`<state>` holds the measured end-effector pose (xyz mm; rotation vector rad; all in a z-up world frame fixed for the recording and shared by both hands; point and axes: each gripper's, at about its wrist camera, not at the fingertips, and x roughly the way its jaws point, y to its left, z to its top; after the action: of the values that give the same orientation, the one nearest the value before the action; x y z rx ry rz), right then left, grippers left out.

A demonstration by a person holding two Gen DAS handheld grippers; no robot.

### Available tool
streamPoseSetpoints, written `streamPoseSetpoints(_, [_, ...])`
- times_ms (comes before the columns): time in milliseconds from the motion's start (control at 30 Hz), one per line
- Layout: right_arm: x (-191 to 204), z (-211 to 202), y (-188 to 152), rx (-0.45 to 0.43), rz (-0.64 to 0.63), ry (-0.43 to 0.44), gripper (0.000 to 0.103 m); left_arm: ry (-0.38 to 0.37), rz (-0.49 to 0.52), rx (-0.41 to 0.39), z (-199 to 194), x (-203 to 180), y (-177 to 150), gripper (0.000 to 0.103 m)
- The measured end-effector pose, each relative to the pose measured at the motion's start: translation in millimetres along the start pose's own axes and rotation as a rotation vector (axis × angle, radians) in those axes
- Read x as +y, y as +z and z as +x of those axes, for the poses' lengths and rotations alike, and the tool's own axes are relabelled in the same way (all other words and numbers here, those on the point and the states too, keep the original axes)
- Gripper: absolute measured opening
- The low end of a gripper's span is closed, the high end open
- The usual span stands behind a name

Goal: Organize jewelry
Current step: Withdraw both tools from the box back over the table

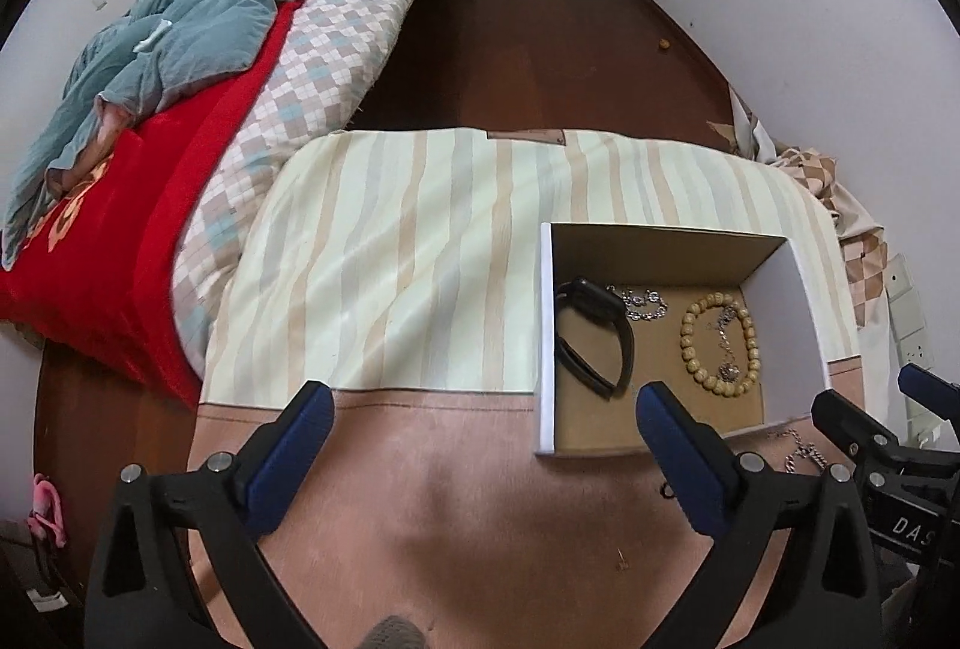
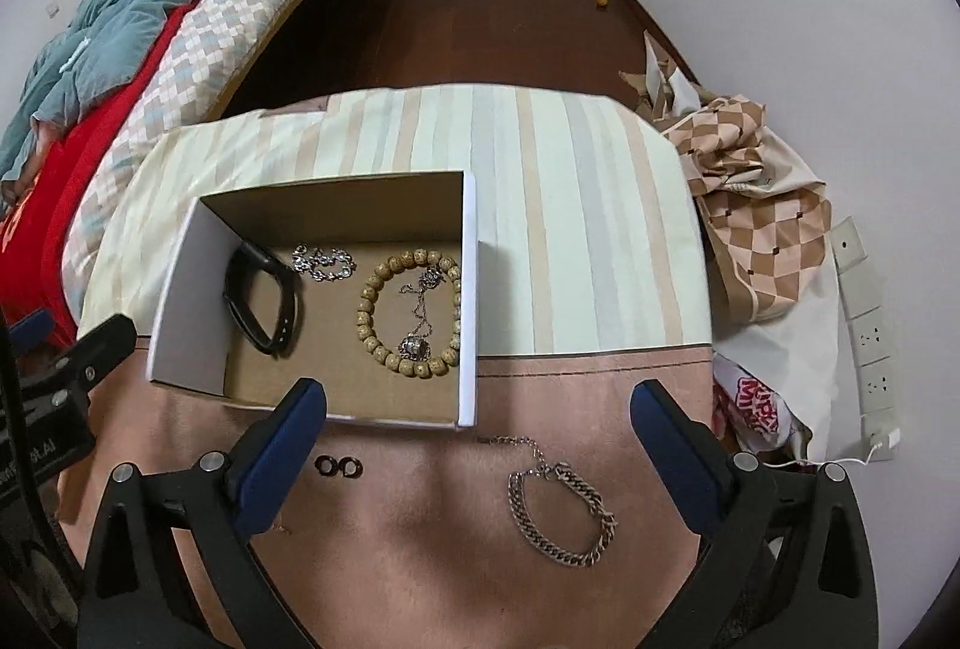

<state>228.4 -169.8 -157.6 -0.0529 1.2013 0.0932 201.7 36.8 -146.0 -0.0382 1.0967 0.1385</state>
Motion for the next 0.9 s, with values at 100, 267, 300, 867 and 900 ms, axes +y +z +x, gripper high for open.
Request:
streamPoseSetpoints(100, [1.4,-16.0,-4.0,-0.032,0.0,0.004,0.102,0.002,-0.001,-0.031,-16.5,0.2,-5.0,0.103])
streamPoseSetpoints(267, [6.5,-52.1,-12.6,-0.103,-0.007,0.002,0.102,0.001,-0.001,-0.082,-51.7,0.0,-17.0,0.103])
streamPoseSetpoints(300, [8.0,-60.9,-15.6,-0.119,-0.01,0.002,0.102,-0.005,0.0,-0.09,-58.2,0.1,-19.2,0.103])
streamPoseSetpoints(867, [12.0,-171.3,-63.1,-0.277,-0.009,0.017,0.102,-0.036,0.002,-0.19,-140.6,0.2,-50.5,0.103])
streamPoseSetpoints(900, [10.9,-175.5,-66.2,-0.28,-0.006,0.026,0.102,-0.038,-0.006,-0.191,-141.7,0.8,-53.3,0.103])
